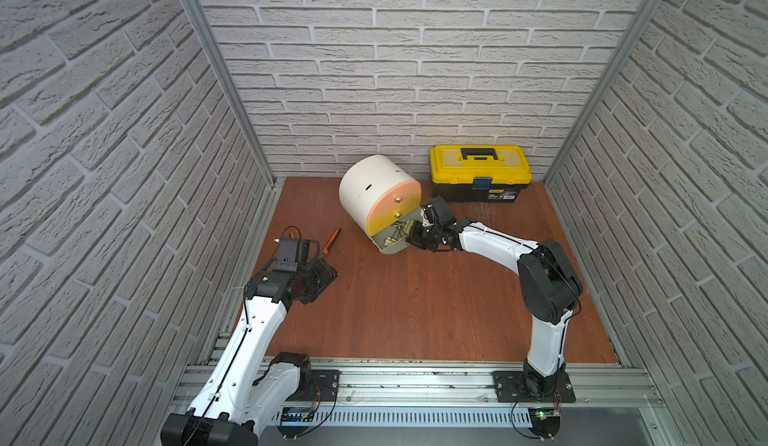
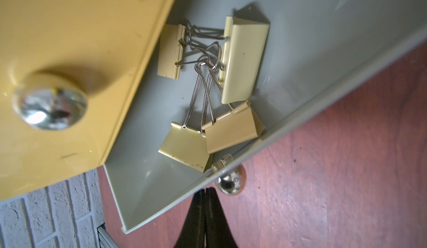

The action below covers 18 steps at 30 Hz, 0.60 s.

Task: Put the binder clips in the drawer according to color
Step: Close the drawer in the storage box.

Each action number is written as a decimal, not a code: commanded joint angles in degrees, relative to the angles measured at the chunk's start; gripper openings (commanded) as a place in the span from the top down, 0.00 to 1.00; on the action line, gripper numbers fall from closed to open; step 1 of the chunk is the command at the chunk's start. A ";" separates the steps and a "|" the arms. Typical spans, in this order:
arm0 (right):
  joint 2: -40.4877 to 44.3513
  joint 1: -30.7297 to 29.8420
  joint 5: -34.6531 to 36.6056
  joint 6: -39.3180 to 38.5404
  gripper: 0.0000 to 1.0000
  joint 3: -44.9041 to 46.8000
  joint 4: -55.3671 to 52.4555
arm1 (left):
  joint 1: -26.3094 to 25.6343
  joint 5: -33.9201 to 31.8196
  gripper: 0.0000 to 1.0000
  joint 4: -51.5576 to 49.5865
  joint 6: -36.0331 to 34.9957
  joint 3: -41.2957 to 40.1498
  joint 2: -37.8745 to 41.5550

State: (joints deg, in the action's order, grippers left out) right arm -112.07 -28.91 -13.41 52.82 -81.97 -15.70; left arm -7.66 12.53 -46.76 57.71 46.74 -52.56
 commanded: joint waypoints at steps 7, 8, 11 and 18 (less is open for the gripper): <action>-6.05 1.77 -0.72 2.35 0.93 -7.30 4.01 | 1.07 0.82 0.43 -0.61 -1.00 0.53 1.25; -6.63 1.75 -0.74 2.59 0.93 -7.81 4.10 | 1.15 0.85 0.43 -0.63 -0.97 0.47 1.25; -8.04 2.02 -0.87 3.96 0.93 -8.78 5.40 | 1.16 0.82 0.43 -0.74 -0.94 0.52 1.18; -9.77 2.82 -1.31 10.03 0.93 -7.00 15.02 | 1.32 0.69 0.43 -0.75 -0.69 0.52 0.83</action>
State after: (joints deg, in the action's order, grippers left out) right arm -121.19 -26.55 -14.39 59.37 -89.34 -8.97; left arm -6.79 13.04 -46.98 57.60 46.74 -51.92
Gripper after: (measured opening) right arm 0.071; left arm 0.570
